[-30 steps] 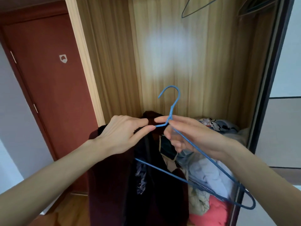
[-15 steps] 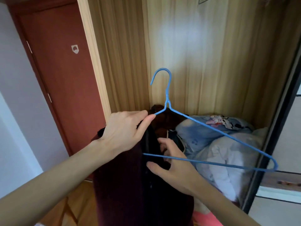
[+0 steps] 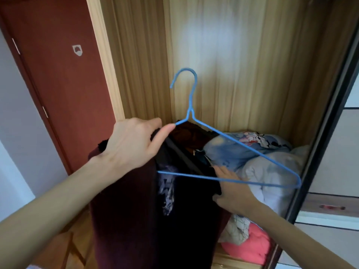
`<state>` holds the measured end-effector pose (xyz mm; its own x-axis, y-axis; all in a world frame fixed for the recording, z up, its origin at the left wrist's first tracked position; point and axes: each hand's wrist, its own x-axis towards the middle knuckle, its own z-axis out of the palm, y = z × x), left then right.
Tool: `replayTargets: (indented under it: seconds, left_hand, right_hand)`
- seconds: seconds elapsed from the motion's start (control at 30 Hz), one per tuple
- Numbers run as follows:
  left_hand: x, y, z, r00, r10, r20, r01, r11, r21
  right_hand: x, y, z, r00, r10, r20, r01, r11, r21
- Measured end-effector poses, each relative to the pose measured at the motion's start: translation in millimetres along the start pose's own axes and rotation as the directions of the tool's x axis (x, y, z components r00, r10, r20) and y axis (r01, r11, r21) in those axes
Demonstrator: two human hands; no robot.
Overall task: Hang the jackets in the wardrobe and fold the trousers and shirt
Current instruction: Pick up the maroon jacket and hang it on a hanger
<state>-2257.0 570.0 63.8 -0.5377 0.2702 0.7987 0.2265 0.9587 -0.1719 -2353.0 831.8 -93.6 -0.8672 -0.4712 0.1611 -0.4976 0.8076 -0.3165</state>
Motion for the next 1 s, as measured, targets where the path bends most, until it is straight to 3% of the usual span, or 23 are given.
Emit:
replayTargets:
  seconds: [0.07,0.17,0.27,0.47,0.77,1.0]
  left_hand:
    - [0,-10,-4,1.0,-0.017,-0.012,0.017,1.0,0.024]
    - [-8,-30,-8,0.999,-0.029,0.026,0.026,0.996,0.088]
    - [-22,-48,-8,0.997,-0.047,0.066,0.04,0.995,0.097]
    - [-32,-61,-4,0.998,-0.015,0.064,0.006,0.991,0.135]
    - [-22,-44,8,0.994,-0.025,0.109,-0.012,0.944,0.33]
    - [-13,-10,7,0.993,-0.104,0.063,0.072,0.921,0.384]
  right_hand:
    - [2,8,10,0.999,0.032,0.012,-0.033,0.994,0.107]
    - [9,21,0,0.991,-0.016,-0.133,0.051,0.963,0.263]
    - [21,31,-26,0.95,-0.052,-0.309,0.136,0.957,0.258]
    - [27,22,-111,0.955,-0.06,-0.291,0.117,0.977,0.18]
    - [16,4,-157,0.93,-0.067,-0.361,0.02,0.991,-0.131]
    - [5,-29,-187,0.861,-0.228,-0.455,-0.009,0.887,-0.461]
